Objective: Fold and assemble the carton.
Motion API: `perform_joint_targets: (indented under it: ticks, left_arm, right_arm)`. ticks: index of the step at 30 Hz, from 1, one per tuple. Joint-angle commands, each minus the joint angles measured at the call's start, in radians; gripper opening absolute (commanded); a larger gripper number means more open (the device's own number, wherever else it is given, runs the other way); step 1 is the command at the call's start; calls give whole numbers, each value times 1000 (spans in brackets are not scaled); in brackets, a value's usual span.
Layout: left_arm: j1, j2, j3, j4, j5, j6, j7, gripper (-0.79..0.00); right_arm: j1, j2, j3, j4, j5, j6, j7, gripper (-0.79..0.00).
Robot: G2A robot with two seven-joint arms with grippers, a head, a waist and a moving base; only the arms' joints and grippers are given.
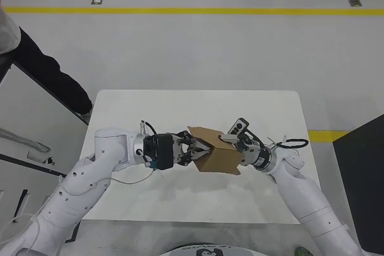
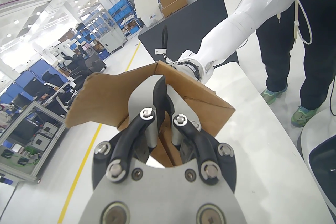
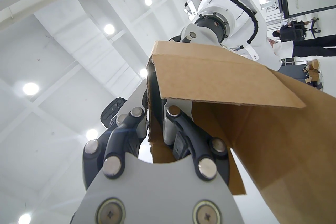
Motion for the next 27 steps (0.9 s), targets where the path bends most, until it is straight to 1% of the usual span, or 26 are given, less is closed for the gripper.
perform_joint_targets:
  ticks: [1, 6, 18, 27]
  left_arm:
    - [-3, 1, -8, 5, -2, 6, -1, -785]
    - [-2, 3, -14, 4, -1, 3, 0, -785]
    - [-17, -1, 21, 11, -1, -9, 6, -785]
    - [-16, 3, -16, 36, -33, 16, 13, -785]
  right_arm:
    - [0, 0, 6, 3, 0, -2, -2, -785]
    - [-1, 1, 11, 4, -3, -1, -3, -785]
    - [3, -2, 5, 8, 4, 2, 0, -785]
    - [5, 1, 31, 32, -13, -30, 9, -785]
